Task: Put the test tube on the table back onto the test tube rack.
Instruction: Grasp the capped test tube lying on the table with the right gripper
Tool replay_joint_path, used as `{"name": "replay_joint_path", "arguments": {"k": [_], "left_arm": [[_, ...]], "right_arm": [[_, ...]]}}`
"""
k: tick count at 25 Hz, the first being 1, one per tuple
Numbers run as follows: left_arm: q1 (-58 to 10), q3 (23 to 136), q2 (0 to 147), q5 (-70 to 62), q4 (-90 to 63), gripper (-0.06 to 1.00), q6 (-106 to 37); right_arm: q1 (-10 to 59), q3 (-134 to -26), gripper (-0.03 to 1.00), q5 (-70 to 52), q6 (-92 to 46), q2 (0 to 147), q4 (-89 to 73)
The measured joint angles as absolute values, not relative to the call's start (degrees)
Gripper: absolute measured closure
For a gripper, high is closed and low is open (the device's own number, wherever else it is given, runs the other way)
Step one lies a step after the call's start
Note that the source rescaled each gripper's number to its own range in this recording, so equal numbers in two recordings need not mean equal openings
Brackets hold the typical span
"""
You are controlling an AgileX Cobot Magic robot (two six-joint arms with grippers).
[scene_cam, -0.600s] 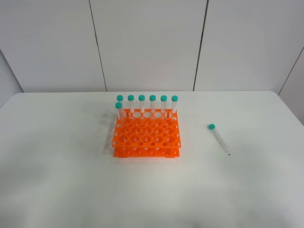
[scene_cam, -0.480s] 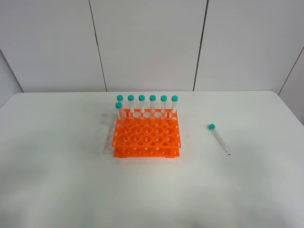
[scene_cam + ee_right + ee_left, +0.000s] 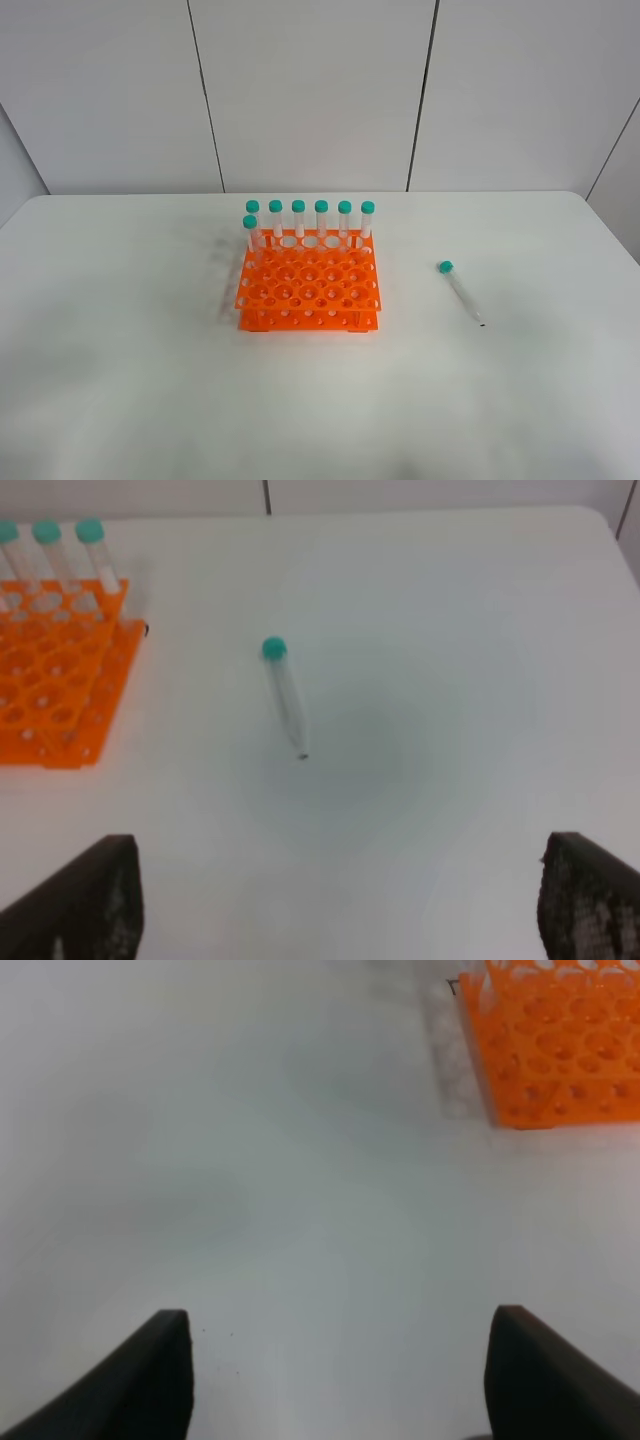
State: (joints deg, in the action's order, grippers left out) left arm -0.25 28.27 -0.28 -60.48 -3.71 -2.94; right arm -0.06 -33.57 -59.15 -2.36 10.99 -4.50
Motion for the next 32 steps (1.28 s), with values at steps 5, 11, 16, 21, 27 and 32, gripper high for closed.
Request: {"name": "replay_joint_path", "arguments": {"k": [5,11,16,21,27,32], "left_arm": [[-0.25,28.27,-0.28,-60.48,-3.71,0.21,-2.94],[-0.25,28.27,-0.28,-60.48,-3.71,0.21,-2.94],[-0.25,28.27,-0.28,-60.48,-3.71,0.21,-2.94],[-0.25,28.27,-0.28,-60.48,-3.71,0.21,-2.94],[-0.25,28.27,-0.28,-60.48,-3.71,0.21,-2.94],[-0.25,28.27,-0.28,-60.48,-3.71,0.21,-2.94]], "right_arm": [[-0.06,-43.04,0.12,-59.11,-2.60,32.51,-5.44],[-0.06,-53.23,0.12,-58.89,-5.82,59.09,-5.48],[-0.06,-62.22,0.12,-58.83,-8.77,80.37,-5.35],[1.85,-70.98,0.12,-58.20,-10.35,96.51,-5.10],[7.30,-74.69,0.12,-53.55,-9.98,106.57,-5.52],[7.25,-77.62,0.12,-51.85,-8.28,111.90,-5.29]]}}
